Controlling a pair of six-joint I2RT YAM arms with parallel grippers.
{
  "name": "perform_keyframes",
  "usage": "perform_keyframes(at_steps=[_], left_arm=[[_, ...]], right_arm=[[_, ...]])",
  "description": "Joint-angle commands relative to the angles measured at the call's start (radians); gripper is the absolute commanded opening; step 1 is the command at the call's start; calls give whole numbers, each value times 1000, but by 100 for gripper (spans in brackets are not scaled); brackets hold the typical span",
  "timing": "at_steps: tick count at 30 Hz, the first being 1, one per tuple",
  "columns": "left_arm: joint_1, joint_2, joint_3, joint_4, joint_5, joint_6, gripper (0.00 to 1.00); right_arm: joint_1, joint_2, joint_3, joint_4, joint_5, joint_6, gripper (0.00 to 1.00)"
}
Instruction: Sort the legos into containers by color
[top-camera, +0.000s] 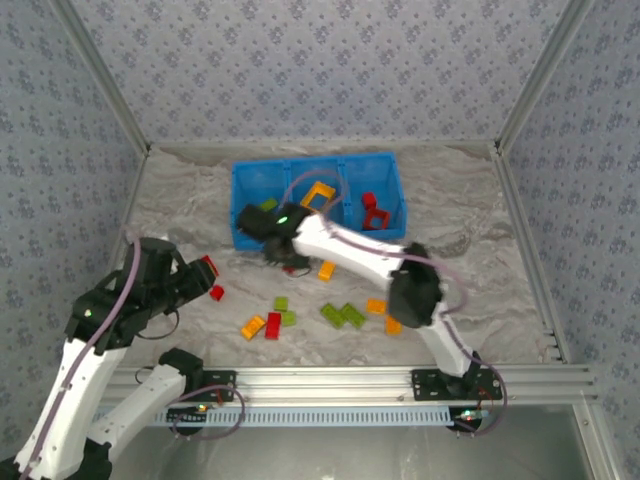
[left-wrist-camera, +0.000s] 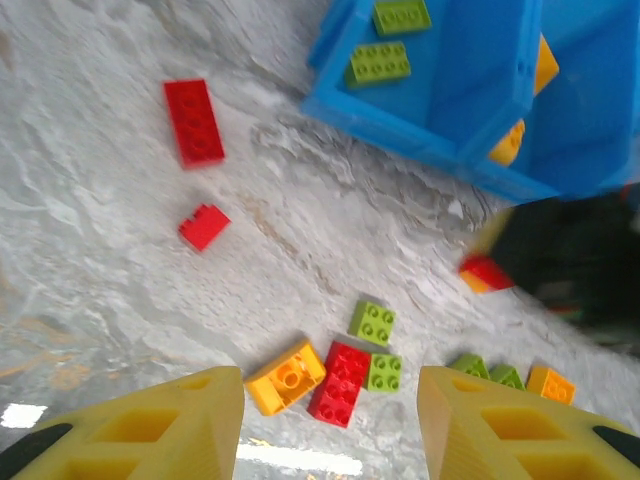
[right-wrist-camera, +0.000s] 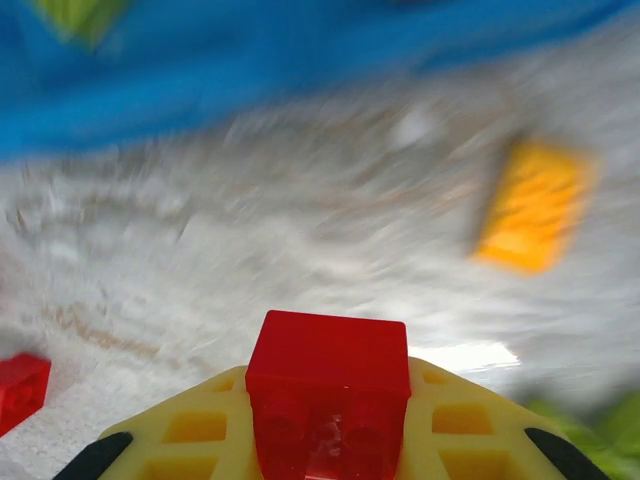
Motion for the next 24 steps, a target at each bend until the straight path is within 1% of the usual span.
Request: perform_keyframes(at_steps=[1, 3, 5, 7, 9, 11, 15, 19, 22, 24], left_arm=[[-42, 34, -51, 102, 89, 17, 49], [-96, 67, -84, 128, 87, 3, 49], [-180, 101, -122, 172, 60, -17, 49], [-265, 146, -156, 211, 13, -47, 49], [-311, 191, -191, 261, 6, -75, 49], [-355, 238, -217, 303, -13, -106, 49], [-416, 329, -243, 370, -34, -144, 49], [-444, 409, -243, 406, -42, -161, 49], [-455, 463, -239, 421, -41, -162, 50], [-457, 500, -235, 429, -33, -161, 50]], right_arm=[[-162, -222, -195, 7, 146, -163, 22], [-272, -290, -310, 97, 94, -293, 23], [-366, -299, -365, 143, 49, -396, 23], [-452, -270, -378, 211, -34, -493, 23], [-504, -223, -338, 248, -92, -560, 23], [-548, -143, -259, 229, -110, -575, 24], [-628, 15, -101, 207, -230, -544, 24], [-654, 162, 65, 145, -298, -517, 24], [-662, 210, 115, 140, -330, -502, 25], [-671, 227, 118, 134, -352, -492, 26]])
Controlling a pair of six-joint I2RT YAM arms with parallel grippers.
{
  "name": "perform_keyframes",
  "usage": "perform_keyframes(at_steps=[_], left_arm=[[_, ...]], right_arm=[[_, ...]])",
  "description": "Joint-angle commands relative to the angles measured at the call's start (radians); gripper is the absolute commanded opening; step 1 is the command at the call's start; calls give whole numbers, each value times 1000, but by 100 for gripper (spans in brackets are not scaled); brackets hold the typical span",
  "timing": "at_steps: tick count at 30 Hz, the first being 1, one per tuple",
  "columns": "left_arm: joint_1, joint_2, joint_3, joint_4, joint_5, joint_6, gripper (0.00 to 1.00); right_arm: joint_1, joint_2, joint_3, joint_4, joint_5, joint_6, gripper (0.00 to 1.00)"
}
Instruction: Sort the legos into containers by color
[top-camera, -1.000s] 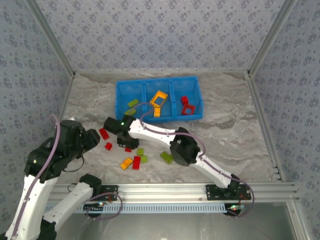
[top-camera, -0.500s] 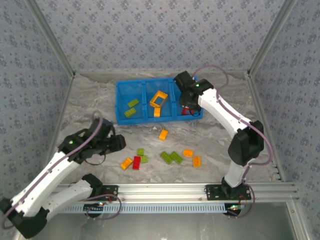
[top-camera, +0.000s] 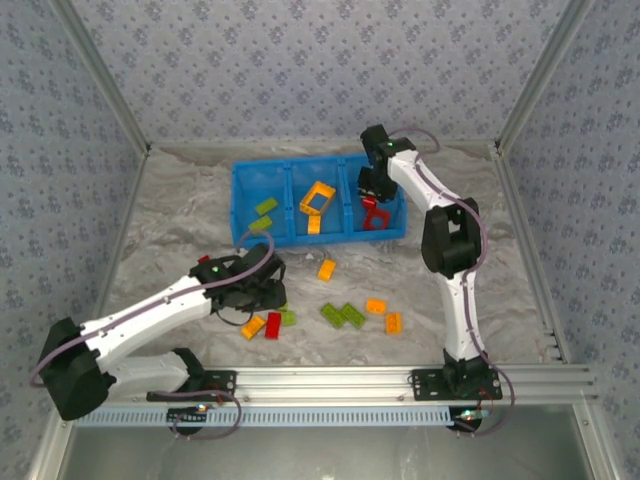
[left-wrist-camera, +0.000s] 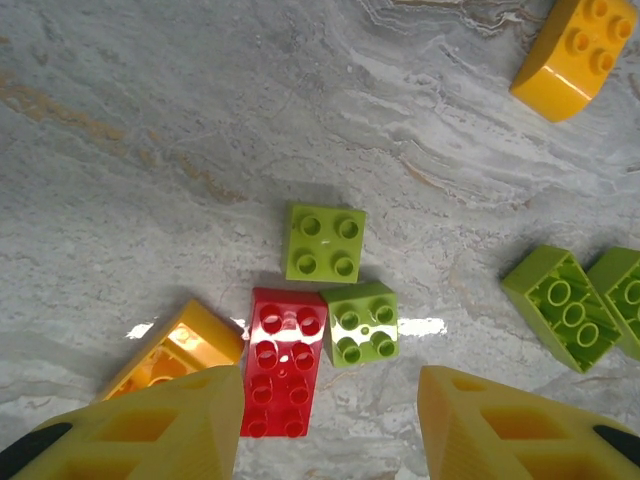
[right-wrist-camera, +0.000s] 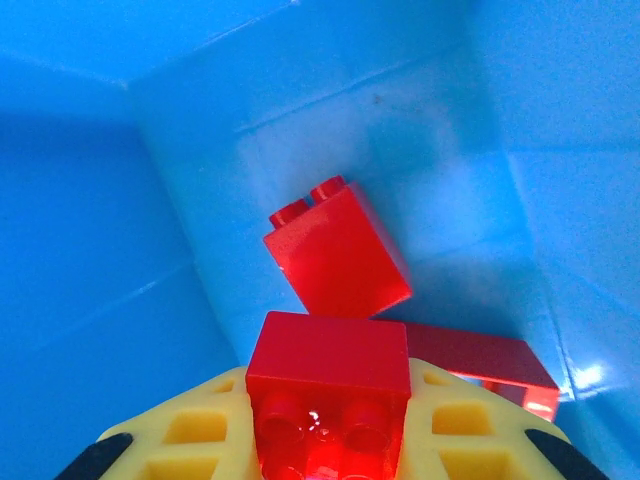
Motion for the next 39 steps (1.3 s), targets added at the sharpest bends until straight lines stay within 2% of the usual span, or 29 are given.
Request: perform_keyframes(at_steps=[1, 3, 8, 11, 16, 22, 29, 35, 39], left_arm=[[-15, 56, 11, 35, -10, -11, 50], [-23, 98, 23, 42, -3, -4, 50], [-61, 213, 82, 67, 22, 26, 51], [-67, 257, 108, 33, -4, 5, 54], [-45, 295, 121, -27, -51, -11, 56], [26, 319, 71, 38, 2, 40, 60], [57, 433, 101, 54, 43, 97, 57], [59, 450, 75, 90, 45, 97, 58], [58, 484, 95, 123, 39, 121, 48]], right_arm=[[-9, 31, 33, -51, -88, 36, 26], [-15, 31, 12, -43, -103, 52, 29], [-13, 18, 10, -52, -101, 47, 48], [-13, -10, 20, -64, -74, 44, 56], [-13, -94, 22, -81, -32, 50, 61], [-3, -295, -74, -56, 34, 48, 70], [111, -684, -462, 177, 40, -23, 70], [251, -852, -639, 160, 61, 5, 70], [331, -904, -710, 152, 70, 48, 68]])
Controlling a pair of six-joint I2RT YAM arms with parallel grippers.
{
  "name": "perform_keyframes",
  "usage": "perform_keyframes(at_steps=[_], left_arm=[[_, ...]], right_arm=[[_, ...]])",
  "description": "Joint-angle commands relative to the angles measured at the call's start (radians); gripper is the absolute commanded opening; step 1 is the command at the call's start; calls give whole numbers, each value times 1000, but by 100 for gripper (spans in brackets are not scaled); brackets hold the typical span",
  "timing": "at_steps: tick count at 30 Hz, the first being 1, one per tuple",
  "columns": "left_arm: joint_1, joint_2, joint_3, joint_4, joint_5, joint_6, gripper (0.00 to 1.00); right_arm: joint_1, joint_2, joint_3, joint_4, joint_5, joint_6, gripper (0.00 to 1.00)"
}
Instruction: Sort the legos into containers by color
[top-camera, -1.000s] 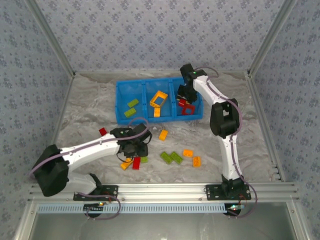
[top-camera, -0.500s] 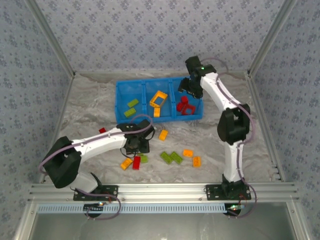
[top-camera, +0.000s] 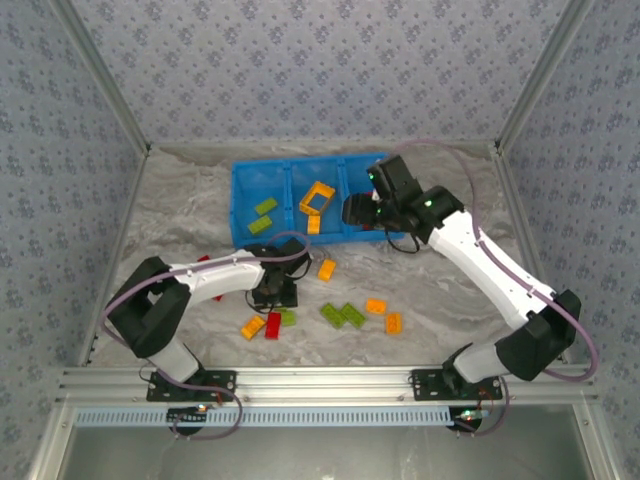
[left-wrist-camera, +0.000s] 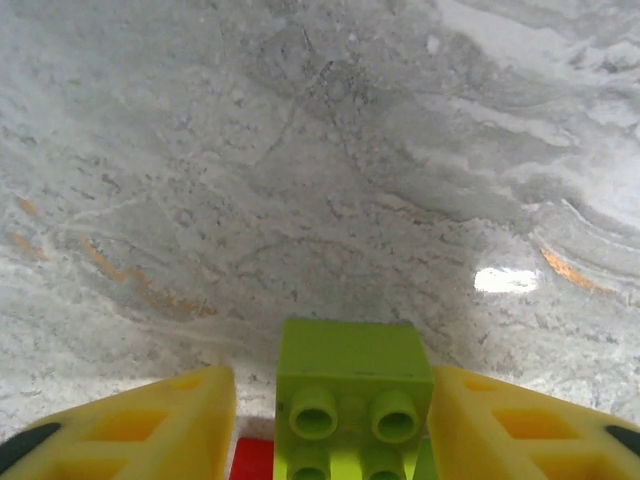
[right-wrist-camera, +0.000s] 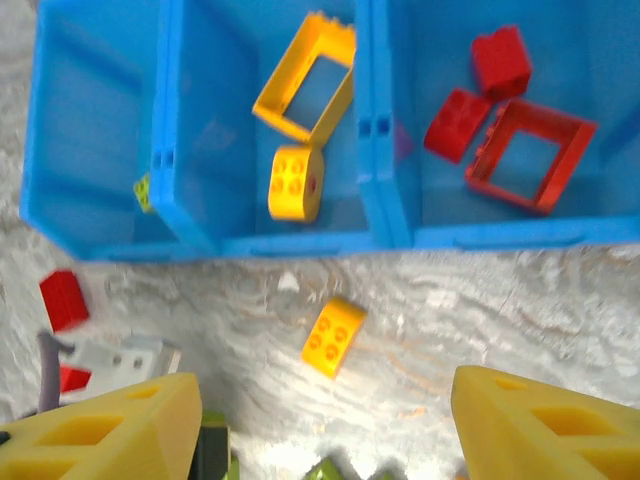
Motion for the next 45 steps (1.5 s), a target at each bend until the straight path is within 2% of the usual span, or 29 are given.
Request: perform_keyframes(at_steps=[1, 4, 7, 10, 13, 17, 21, 27, 33, 38, 45], left_arm=[[3, 35, 19, 33, -1, 31, 42], [3, 47, 32, 31, -16, 33, 32], [4, 31, 48, 14, -48, 29, 30], [9, -34, 120, -95, -120, 35, 29], [63, -77, 254, -216, -161, 56, 29], [170, -48, 437, -293, -188, 142, 29], [277, 59, 597, -310, -190, 229, 29], [412, 310, 888, -333, -175, 311, 29], [456, 614, 1229, -373, -185, 358, 30], [490, 785, 1448, -411, -184, 351, 31], [493, 879, 1477, -401, -165, 336, 34]], right_arm=[[57, -48, -67, -5, 35, 43, 68], [93, -108, -147, 21, 35, 54, 67], [122, -206, -247, 68, 37, 29, 66], [142, -315, -363, 119, 4, -23, 66], [185, -432, -491, 181, -9, -80, 67], [283, -518, -611, 281, 62, -147, 70], [290, -448, -576, 296, 67, -152, 70], [318, -354, -514, 345, 47, -165, 70], [353, -287, -489, 371, 37, -209, 70], [386, -210, -434, 360, 0, -259, 71], [414, -76, -391, 377, -19, -279, 71]])
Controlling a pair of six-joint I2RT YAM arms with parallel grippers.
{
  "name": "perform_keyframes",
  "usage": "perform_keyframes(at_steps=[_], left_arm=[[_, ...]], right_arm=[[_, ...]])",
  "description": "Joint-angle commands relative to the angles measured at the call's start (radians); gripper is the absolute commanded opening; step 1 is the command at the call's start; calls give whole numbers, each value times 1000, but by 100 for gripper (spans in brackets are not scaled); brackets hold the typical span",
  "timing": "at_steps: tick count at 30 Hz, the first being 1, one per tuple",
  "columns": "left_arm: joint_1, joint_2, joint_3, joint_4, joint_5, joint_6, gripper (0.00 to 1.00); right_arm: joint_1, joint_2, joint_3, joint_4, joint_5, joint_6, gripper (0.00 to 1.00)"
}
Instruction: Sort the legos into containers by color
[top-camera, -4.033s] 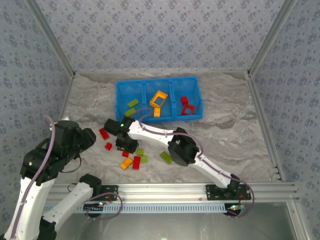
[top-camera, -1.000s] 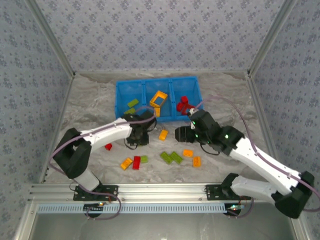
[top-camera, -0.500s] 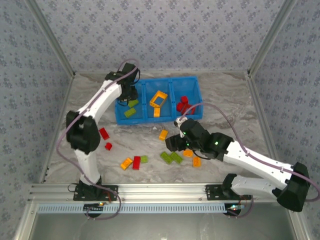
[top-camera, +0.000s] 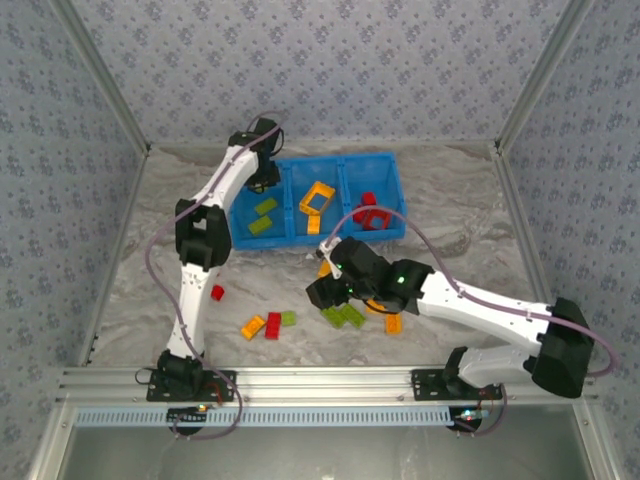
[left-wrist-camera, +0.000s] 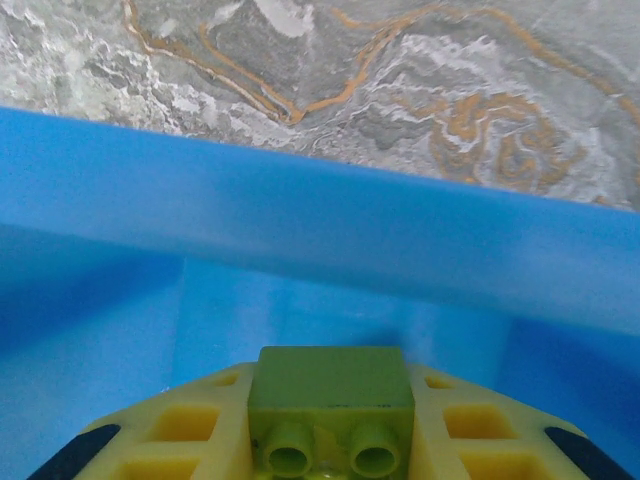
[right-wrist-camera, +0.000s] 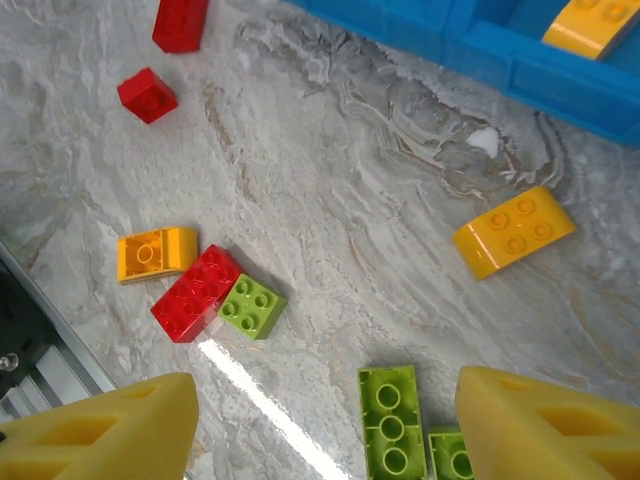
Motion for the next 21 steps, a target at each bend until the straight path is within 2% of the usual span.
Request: perform_keyframes(at_steps=[1, 10, 16, 21], left_arm=[[-2, 32, 28, -33, 13, 2, 36], [-7, 1, -14, -37, 2, 0, 45], [-17, -92, -18, -54, -12, -5, 58], [-30, -261, -148, -14, -29, -19, 65]], right_arm=[[27, 94, 68, -7, -1, -33, 72], [166, 459, 308, -137, 38, 87, 71], [226, 563, 450, -250, -4, 234, 70], [270, 589, 467, -270, -20, 450, 69]])
